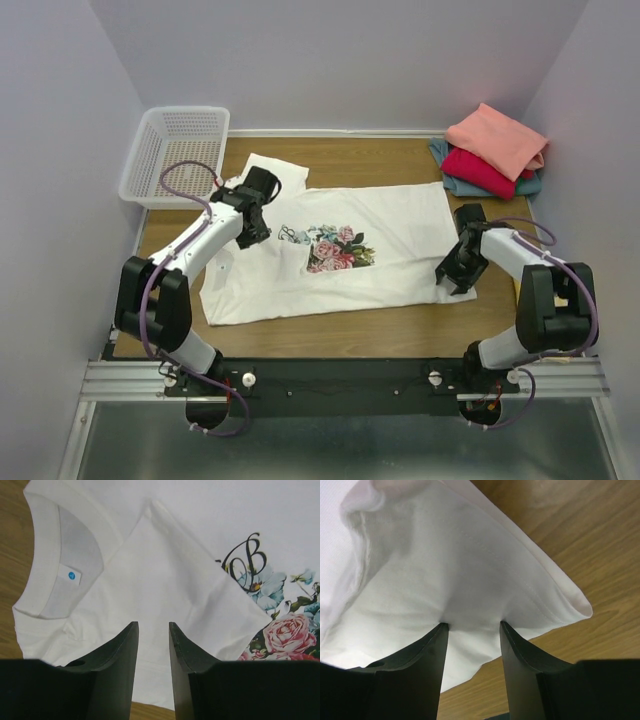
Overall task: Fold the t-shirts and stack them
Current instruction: Fold the tshirt
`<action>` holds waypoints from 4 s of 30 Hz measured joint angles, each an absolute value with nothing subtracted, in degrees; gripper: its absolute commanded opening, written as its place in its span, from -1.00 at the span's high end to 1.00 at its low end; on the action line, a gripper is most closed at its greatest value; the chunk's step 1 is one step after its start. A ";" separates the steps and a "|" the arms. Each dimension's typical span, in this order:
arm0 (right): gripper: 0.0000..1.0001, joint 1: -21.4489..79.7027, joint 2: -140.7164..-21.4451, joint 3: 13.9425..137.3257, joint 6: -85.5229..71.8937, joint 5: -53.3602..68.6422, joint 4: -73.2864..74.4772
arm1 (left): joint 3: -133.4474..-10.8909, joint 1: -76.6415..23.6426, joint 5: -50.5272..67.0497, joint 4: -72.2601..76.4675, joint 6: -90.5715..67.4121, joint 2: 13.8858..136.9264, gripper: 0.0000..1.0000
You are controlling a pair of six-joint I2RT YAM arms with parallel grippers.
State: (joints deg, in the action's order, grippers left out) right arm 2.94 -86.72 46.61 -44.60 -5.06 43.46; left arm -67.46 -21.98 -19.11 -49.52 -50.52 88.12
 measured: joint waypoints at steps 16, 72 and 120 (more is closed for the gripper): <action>-0.10 3.05 -75.75 43.55 -54.92 -10.98 55.35 | -90.98 -14.90 -20.95 -43.22 -34.37 107.02 0.24; -0.16 3.31 -97.62 73.01 -42.52 -10.61 42.13 | -145.91 -8.38 -10.90 -36.36 -20.49 154.98 -0.05; -0.16 3.31 -107.57 83.88 -40.12 -15.42 42.68 | -142.17 -9.61 -10.24 -35.46 -15.29 152.88 1.00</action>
State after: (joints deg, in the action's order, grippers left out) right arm 3.31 -107.57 83.88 -40.12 -15.42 42.68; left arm -142.17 -9.61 -10.24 -35.46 -15.29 152.88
